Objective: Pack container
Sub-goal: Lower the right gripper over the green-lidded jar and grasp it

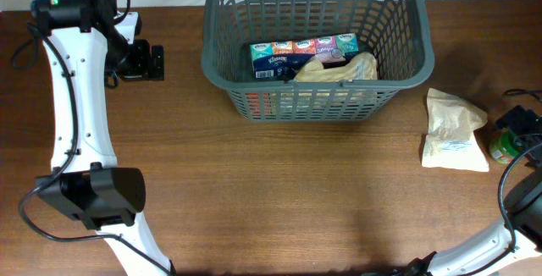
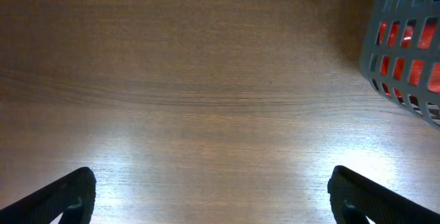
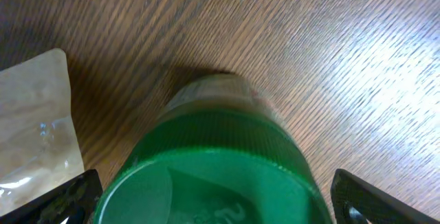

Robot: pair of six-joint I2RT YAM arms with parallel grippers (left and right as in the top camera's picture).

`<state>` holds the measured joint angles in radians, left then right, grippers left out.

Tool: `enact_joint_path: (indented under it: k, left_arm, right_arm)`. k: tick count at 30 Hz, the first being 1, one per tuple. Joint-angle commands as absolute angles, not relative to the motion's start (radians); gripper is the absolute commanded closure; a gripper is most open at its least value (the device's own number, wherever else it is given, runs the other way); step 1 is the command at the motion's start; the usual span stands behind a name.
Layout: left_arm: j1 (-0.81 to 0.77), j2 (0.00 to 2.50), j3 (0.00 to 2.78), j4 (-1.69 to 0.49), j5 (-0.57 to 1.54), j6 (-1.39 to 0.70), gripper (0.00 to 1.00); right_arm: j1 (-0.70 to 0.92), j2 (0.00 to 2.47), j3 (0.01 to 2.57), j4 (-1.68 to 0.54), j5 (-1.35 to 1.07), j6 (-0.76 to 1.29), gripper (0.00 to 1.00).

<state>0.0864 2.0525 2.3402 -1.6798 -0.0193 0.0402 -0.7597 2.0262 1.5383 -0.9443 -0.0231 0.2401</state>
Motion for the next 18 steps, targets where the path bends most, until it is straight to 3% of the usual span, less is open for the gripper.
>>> enact_joint_path:
  k: [1,18]
  left_arm:
    - [0.088,2.049,2.338,-1.680,-0.026,0.030,0.01]
    - [0.088,2.049,2.338,-1.680,-0.026,0.030,0.01]
  right_arm:
    - [-0.761,2.018,1.531,-0.936,0.040,0.263,0.01]
    - [-0.760,2.018,1.473,-0.876,0.058,0.271,0.00]
